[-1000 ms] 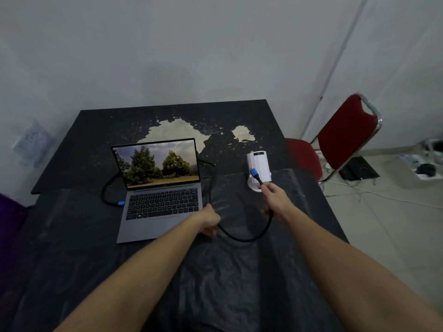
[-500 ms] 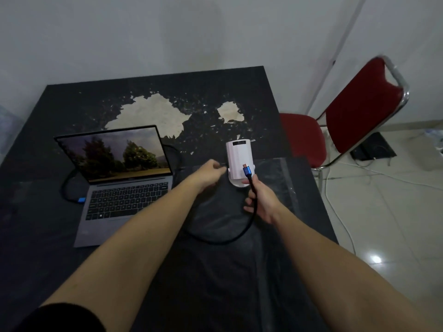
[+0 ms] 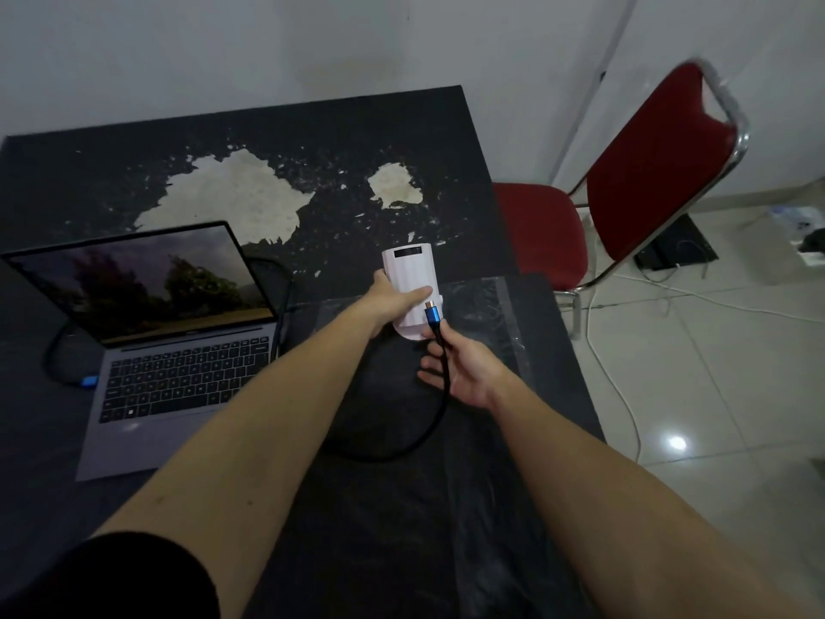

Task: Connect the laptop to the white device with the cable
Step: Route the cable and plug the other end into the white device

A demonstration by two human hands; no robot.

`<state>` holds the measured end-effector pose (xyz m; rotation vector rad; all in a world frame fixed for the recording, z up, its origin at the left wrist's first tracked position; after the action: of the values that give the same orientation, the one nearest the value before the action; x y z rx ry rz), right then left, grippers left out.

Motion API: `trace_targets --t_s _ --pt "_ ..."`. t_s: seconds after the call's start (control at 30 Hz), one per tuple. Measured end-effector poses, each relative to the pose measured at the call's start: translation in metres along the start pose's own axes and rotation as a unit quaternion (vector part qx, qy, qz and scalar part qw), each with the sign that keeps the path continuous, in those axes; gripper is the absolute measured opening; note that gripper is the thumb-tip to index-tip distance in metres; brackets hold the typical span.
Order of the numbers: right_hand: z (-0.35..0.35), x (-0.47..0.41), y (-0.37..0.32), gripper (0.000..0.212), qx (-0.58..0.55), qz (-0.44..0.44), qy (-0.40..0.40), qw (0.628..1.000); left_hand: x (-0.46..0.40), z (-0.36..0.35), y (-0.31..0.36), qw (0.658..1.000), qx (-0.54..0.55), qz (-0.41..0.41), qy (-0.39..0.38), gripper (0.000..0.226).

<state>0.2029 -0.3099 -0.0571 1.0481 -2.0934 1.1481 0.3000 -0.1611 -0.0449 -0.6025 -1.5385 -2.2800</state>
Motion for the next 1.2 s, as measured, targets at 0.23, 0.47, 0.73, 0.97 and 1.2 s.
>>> trace_targets --t_s 0.23,0.47,0.73,0.97,1.2 --pt "-0.004 -0.002 -0.002 0.015 -0.012 0.052 0.0 0.999 -0.007 0.005 -0.002 0.999 0.029 -0.013 0.036 0.089" --pt "-0.025 -0.004 -0.01 0.012 0.095 0.151 0.077 0.981 -0.001 0.023 0.027 0.996 0.077 0.034 0.028 0.058" --pt "-0.035 -0.002 -0.018 0.011 0.107 0.184 0.088 0.973 0.005 0.032 0.036 0.996 0.068 0.046 0.019 0.057" --pt "-0.043 -0.002 -0.018 0.01 0.121 0.183 0.078 0.973 0.007 0.036 0.035 0.997 0.063 0.045 0.009 0.06" --pt "-0.044 -0.004 -0.015 0.008 0.127 0.197 0.103 0.967 0.01 0.04 0.032 0.997 0.062 0.034 0.025 0.067"
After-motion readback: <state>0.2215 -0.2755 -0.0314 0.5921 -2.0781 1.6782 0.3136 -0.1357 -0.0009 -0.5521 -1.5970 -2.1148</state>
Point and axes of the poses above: each hand's wrist, its own x-axis away from the middle knuckle, its own z-axis out of the back of the hand, y = z × x, the point moved 3 cm from there along -x, towards the middle knuckle, and after that the axes turned 5 degrees about -z, right-handed, at the moved point
